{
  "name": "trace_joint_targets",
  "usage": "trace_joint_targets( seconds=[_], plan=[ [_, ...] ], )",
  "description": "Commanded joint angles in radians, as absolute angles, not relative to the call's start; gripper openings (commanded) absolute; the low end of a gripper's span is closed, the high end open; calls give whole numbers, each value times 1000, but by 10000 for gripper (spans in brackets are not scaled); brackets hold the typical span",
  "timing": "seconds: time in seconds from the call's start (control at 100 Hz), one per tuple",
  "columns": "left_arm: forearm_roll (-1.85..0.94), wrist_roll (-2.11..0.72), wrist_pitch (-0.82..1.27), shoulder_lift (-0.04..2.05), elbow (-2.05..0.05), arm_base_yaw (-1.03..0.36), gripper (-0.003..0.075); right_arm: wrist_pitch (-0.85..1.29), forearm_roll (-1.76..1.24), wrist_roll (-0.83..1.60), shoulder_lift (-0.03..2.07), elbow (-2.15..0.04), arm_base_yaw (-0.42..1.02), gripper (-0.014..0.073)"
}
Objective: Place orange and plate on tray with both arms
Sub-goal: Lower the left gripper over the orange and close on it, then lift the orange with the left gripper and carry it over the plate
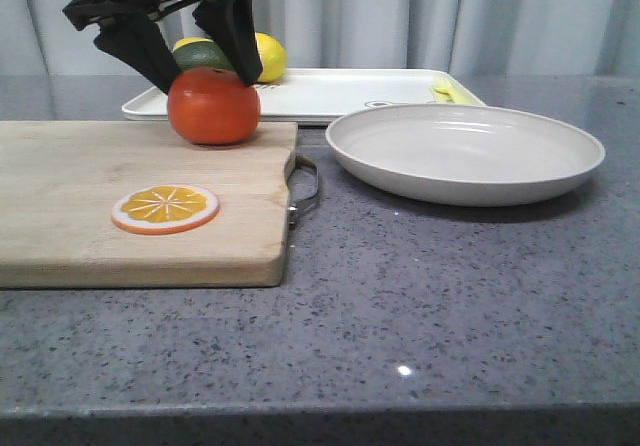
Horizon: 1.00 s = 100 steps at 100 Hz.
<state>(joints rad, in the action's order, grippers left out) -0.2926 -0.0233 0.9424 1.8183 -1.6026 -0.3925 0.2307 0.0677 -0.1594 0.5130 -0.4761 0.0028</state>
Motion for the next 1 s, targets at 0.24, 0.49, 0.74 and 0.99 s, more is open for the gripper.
trace_joint_targets(
  seconds=[0.24, 0.49, 0.74, 0.99],
  plan=[
    [-314, -30, 917, 1770, -1636, -399, 366, 159, 81, -148, 523, -511, -3, -57],
    [-314, -30, 917, 1770, -1637, -399, 319, 159, 81, -148, 523, -511, -3, -57],
    [-343, -30, 936, 1770, -1697, -401, 312, 159, 81, -148, 523, -511, -3, -57],
    [-389, -30, 946, 1770, -1774, -430, 313, 159, 81, -148, 523, -511, -3, -57]
  ],
)
